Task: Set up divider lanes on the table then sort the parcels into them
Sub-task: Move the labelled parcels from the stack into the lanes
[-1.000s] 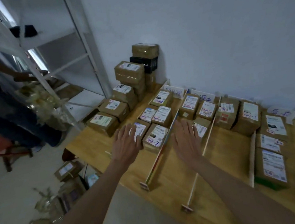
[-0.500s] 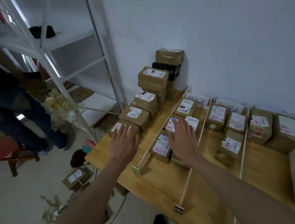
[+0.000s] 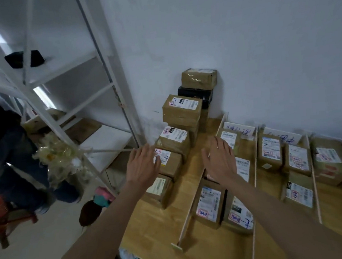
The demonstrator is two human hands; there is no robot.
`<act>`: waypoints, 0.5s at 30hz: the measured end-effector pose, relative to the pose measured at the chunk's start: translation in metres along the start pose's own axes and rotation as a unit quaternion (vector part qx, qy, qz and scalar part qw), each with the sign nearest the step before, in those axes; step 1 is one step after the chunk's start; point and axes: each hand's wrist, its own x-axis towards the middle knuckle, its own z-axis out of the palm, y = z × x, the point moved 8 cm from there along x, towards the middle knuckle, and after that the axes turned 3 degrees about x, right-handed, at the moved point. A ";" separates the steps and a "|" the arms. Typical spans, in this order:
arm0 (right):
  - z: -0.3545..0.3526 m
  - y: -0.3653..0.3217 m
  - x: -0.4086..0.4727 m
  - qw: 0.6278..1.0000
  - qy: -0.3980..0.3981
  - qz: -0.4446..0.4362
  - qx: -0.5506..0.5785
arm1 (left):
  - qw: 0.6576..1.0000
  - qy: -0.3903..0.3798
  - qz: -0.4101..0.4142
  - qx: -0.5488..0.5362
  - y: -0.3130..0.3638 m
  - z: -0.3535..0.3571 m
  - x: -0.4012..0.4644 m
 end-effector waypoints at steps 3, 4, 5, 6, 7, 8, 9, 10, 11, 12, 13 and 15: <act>0.004 -0.007 0.018 1.000 0.004 0.006 -0.004 | 1.000 0.014 0.010 -0.013 -0.008 -0.003 0.032; 0.006 -0.008 0.025 1.000 0.001 0.014 -0.002 | 1.000 0.015 0.015 -0.011 -0.010 -0.002 0.044; 0.007 -0.009 0.031 1.000 -0.001 0.023 -0.002 | 1.000 0.015 0.020 -0.010 -0.012 -0.001 0.055; 0.010 -0.010 0.037 1.000 -0.002 0.030 -0.003 | 1.000 0.013 0.025 -0.014 -0.014 0.002 0.067; 0.012 -0.011 0.044 0.999 -0.001 0.036 -0.006 | 0.999 0.010 0.030 -0.020 -0.016 0.004 0.080; 0.014 -0.012 0.051 0.999 0.001 0.042 -0.008 | 0.999 0.007 0.034 -0.025 -0.019 0.007 0.094; 0.016 -0.013 0.059 0.999 0.003 0.049 -0.008 | 0.999 0.006 0.037 -0.032 -0.021 0.009 0.108; 0.019 -0.014 0.067 0.998 0.004 0.059 -0.005 | 0.998 0.004 0.041 -0.039 -0.023 0.010 0.122; 0.022 -0.015 0.074 0.997 0.005 0.072 -0.001 | 0.998 0.001 0.050 -0.042 -0.025 0.012 0.136; 0.025 -0.015 0.081 0.997 0.006 0.082 0.001 | 0.997 0.001 0.061 -0.041 -0.026 0.014 0.150; 0.029 -0.017 0.087 0.996 0.007 0.089 0.001 | 0.997 0.001 0.073 -0.038 -0.027 0.016 0.164; 0.037 -0.020 0.101 0.994 0.010 0.107 -0.002 | 0.995 -0.002 0.091 -0.036 -0.030 0.021 0.192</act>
